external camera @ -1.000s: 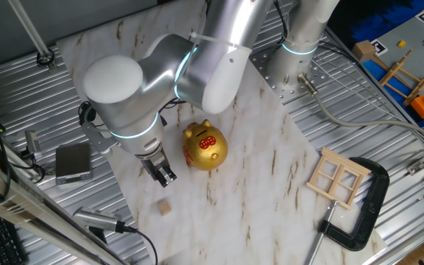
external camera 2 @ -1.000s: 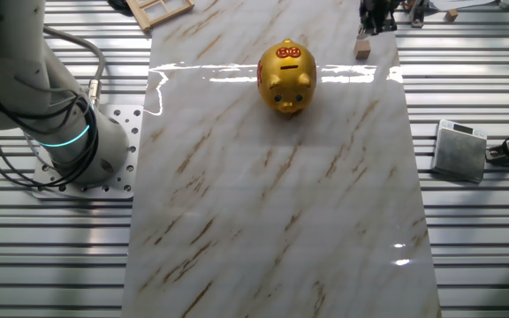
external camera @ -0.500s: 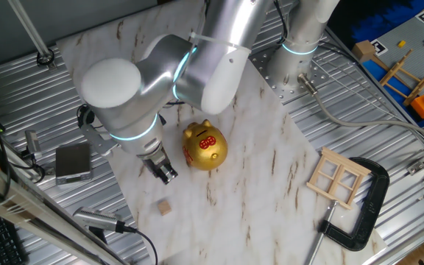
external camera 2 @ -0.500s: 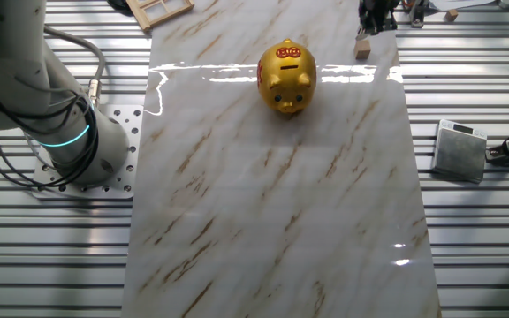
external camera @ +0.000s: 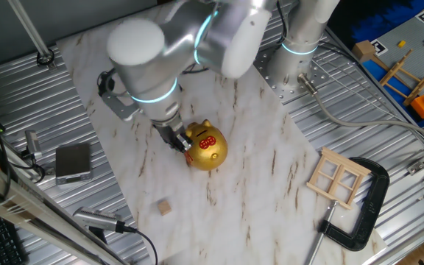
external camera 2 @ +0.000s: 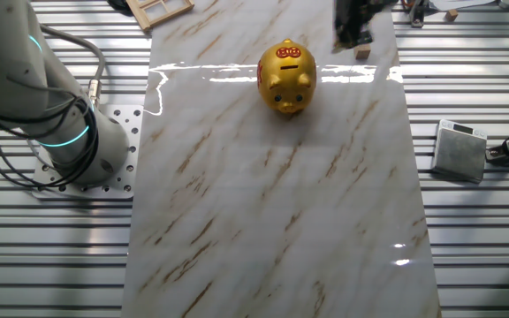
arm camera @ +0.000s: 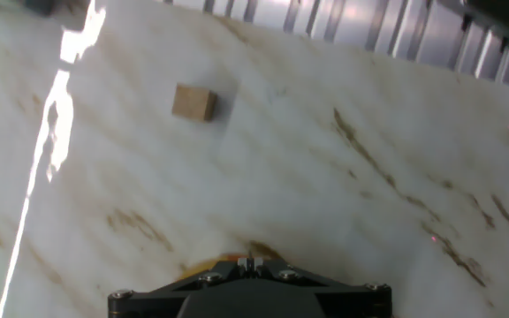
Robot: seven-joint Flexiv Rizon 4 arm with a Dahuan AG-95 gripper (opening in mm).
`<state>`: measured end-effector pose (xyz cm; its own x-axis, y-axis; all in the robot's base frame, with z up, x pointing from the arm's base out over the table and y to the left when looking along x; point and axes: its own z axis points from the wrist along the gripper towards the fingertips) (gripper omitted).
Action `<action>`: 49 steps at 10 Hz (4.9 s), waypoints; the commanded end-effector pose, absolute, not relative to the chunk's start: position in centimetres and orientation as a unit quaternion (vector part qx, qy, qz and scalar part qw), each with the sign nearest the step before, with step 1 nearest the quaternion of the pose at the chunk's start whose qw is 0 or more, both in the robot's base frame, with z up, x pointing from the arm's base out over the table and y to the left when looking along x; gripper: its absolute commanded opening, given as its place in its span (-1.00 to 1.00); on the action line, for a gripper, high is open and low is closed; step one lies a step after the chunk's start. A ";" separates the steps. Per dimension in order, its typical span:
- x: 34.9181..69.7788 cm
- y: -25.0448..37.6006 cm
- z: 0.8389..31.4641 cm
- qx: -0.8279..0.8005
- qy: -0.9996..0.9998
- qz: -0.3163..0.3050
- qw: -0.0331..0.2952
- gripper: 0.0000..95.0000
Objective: Drop coins into a piggy bank
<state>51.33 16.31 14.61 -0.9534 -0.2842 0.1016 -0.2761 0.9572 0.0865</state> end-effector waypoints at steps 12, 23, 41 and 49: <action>45.5 13.4 14.8 0.142 -0.986 -0.043 0.080 -1.00; 44.3 13.5 14.4 0.138 -0.986 -0.057 0.075 -1.00; 45.4 13.4 14.5 0.154 -0.983 -0.064 0.071 -1.00; 51.7 12.9 14.8 0.164 -0.982 -0.063 0.067 -1.00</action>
